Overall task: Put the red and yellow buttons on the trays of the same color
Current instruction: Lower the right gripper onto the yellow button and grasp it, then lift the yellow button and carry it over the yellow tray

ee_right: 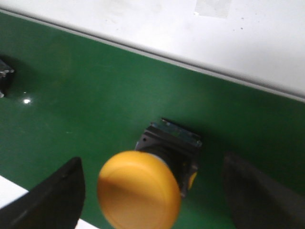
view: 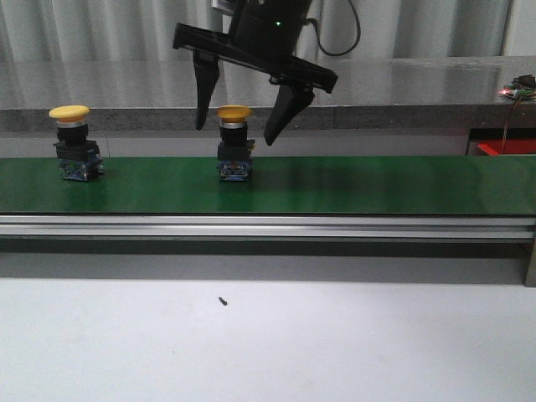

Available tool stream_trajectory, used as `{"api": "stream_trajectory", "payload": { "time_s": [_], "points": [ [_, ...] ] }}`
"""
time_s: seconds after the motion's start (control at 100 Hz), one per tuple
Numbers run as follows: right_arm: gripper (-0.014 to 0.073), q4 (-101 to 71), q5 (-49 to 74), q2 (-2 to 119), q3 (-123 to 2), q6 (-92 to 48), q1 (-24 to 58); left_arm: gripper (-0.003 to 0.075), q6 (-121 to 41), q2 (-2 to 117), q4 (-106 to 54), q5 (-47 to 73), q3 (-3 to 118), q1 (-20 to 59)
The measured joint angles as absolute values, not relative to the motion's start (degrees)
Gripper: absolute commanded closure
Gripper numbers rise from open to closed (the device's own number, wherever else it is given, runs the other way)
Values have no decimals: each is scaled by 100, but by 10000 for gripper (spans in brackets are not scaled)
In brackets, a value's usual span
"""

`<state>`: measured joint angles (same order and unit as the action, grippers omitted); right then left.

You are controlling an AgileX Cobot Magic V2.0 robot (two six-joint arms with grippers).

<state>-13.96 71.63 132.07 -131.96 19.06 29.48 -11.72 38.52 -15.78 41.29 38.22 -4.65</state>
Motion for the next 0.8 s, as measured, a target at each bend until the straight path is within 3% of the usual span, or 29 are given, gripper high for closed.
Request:
{"api": "stream_trajectory", "payload": {
  "time_s": [0.15,0.24,0.8],
  "points": [
    [281,-1361,7163,13293,-13196,1906,2948,740,-1172,3852,-1578,4129,3822,-465],
    [368,-1322,7163,13293,-13196,1906,2948,740,-1172,3852,-1578,4129,3822,-465],
    [379,-266,7163,12685,-13196,1751,2948,740,-1172,3852,-1578,4129,3822,-465]
  ]
}}
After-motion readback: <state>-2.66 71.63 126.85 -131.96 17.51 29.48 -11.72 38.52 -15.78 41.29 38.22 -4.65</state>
